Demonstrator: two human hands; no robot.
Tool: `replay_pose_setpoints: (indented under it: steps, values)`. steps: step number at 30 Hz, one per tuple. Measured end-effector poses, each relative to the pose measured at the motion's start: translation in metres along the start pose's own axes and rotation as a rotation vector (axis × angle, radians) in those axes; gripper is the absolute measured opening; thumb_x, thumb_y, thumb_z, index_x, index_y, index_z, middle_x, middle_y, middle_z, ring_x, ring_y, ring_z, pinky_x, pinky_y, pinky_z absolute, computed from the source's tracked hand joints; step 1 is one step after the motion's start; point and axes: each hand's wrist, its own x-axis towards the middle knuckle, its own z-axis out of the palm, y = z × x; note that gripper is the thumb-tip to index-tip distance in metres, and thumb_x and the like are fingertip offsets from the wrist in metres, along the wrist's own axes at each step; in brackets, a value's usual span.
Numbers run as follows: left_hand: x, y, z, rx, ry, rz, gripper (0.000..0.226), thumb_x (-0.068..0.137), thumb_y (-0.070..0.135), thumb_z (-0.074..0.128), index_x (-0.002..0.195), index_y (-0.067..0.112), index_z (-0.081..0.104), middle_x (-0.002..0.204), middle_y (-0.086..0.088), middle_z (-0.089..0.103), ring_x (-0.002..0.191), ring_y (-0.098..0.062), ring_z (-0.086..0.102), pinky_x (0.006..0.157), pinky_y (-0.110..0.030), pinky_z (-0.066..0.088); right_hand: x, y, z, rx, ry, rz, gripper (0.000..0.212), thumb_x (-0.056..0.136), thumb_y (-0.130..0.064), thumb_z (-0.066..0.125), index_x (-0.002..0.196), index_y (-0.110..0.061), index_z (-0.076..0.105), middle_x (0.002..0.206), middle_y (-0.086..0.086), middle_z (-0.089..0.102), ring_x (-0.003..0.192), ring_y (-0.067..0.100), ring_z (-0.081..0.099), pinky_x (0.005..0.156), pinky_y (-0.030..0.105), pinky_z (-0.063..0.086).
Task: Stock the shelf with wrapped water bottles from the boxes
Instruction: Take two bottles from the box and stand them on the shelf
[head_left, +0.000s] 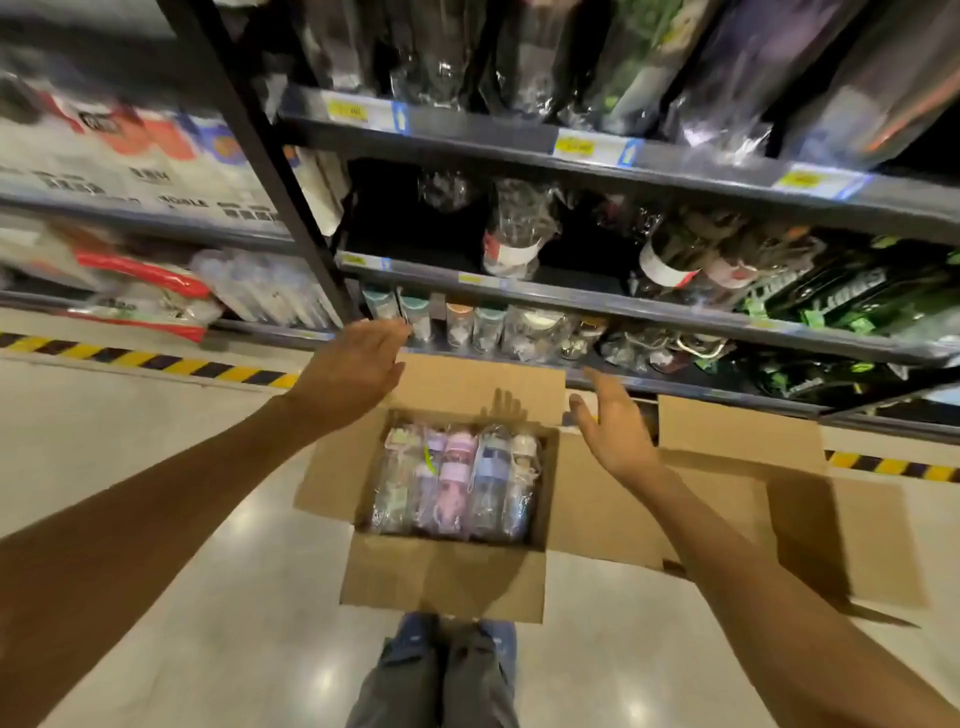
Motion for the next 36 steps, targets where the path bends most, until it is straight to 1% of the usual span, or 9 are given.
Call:
replay_pose_setpoints:
  steps: [3, 7, 12, 16, 22, 26, 30, 33, 36]
  values:
    - [-0.023, -0.003, 0.085, -0.075, -0.113, -0.098, 0.039, 0.09, 0.017, 0.052, 0.121, -0.006, 0.055, 0.116, -0.025, 0.062, 0.101, -0.039, 0.062, 0.082, -0.044, 0.052, 0.01, 0.033, 0.08, 0.114, -0.06, 0.142, 0.049, 0.097, -0.024, 0.048, 0.142, -0.007, 0.035, 0.131, 0.014, 0.053, 0.118, 0.03, 0.051, 0.088, 0.029, 0.038]
    - [-0.054, 0.001, 0.202, -0.151, -0.202, -0.241, 0.034, 0.075, 0.014, 0.063, 0.102, -0.007, 0.064, 0.085, -0.021, 0.068, 0.06, -0.035, 0.067, 0.044, -0.033, 0.052, 0.028, 0.073, 0.188, 0.24, -0.103, 0.302, 0.05, 0.092, -0.025, 0.058, 0.135, -0.008, 0.04, 0.126, 0.015, 0.056, 0.109, 0.035, 0.057, 0.083, 0.028, 0.041]
    - [-0.084, 0.007, 0.334, -0.451, -0.464, -0.837, 0.051, 0.094, 0.029, 0.052, 0.132, -0.003, 0.04, 0.126, -0.022, 0.049, 0.11, -0.038, 0.053, 0.087, -0.04, 0.043, 0.048, 0.115, 0.306, 0.346, -0.175, 0.536, 0.078, 0.086, -0.029, 0.067, 0.142, 0.002, 0.023, 0.139, 0.021, 0.046, 0.124, 0.036, 0.048, 0.096, 0.035, 0.04]
    - [-0.095, 0.009, 0.41, -0.304, -0.547, -0.958, 0.072, 0.089, 0.04, 0.057, 0.135, -0.009, 0.029, 0.136, -0.029, 0.036, 0.124, -0.041, 0.037, 0.104, -0.045, 0.024, 0.06, 0.132, 0.372, 0.375, -0.183, 0.658, 0.087, 0.081, -0.036, 0.072, 0.141, 0.002, 0.022, 0.141, 0.02, 0.042, 0.126, 0.036, 0.045, 0.102, 0.039, 0.039]
    - [-0.096, 0.024, 0.436, -0.158, -0.317, -0.89, 0.059, 0.074, 0.02, 0.071, 0.118, -0.012, 0.047, 0.107, -0.031, 0.051, 0.09, -0.043, 0.051, 0.074, -0.047, 0.046, 0.064, 0.13, 0.409, 0.219, -0.25, 0.733, 0.101, 0.081, -0.054, 0.064, 0.144, 0.005, 0.013, 0.145, 0.023, 0.032, 0.133, 0.038, 0.034, 0.107, 0.04, 0.03]
    - [-0.108, 0.043, 0.456, -0.162, -0.379, -0.841, 0.064, 0.078, 0.022, 0.069, 0.125, -0.015, 0.046, 0.118, -0.034, 0.053, 0.105, -0.047, 0.054, 0.092, -0.05, 0.045, 0.062, 0.132, 0.41, 0.271, -0.216, 0.762, 0.099, 0.081, -0.047, 0.067, 0.145, 0.002, 0.011, 0.145, 0.022, 0.029, 0.134, 0.037, 0.03, 0.107, 0.039, 0.029]
    - [-0.098, 0.054, 0.458, -0.266, -0.413, -0.978, 0.088, 0.085, 0.042, 0.06, 0.142, -0.012, 0.02, 0.144, -0.03, 0.031, 0.131, -0.04, 0.035, 0.101, -0.046, 0.036, 0.063, 0.135, 0.407, 0.284, -0.26, 0.742, 0.101, 0.083, -0.047, 0.066, 0.146, 0.001, 0.003, 0.148, 0.022, 0.023, 0.135, 0.037, 0.03, 0.106, 0.04, 0.032]
    - [-0.085, 0.053, 0.461, -0.313, -0.392, -1.084, 0.105, 0.078, 0.056, 0.065, 0.143, -0.008, 0.013, 0.144, -0.025, 0.028, 0.13, -0.036, 0.032, 0.101, -0.045, 0.033, 0.068, 0.136, 0.408, 0.3, -0.266, 0.769, 0.107, 0.078, -0.05, 0.069, 0.146, -0.001, 0.002, 0.148, 0.022, 0.024, 0.134, 0.037, 0.032, 0.103, 0.04, 0.036]
    - [-0.074, 0.043, 0.464, -0.315, -0.431, -1.187, 0.109, 0.064, 0.059, 0.075, 0.136, -0.005, 0.026, 0.134, -0.021, 0.038, 0.122, -0.034, 0.039, 0.097, -0.042, 0.036, 0.074, 0.136, 0.412, 0.303, -0.279, 0.826, 0.119, 0.074, -0.052, 0.073, 0.147, -0.001, -0.006, 0.153, 0.021, 0.02, 0.136, 0.037, 0.032, 0.104, 0.04, 0.037]
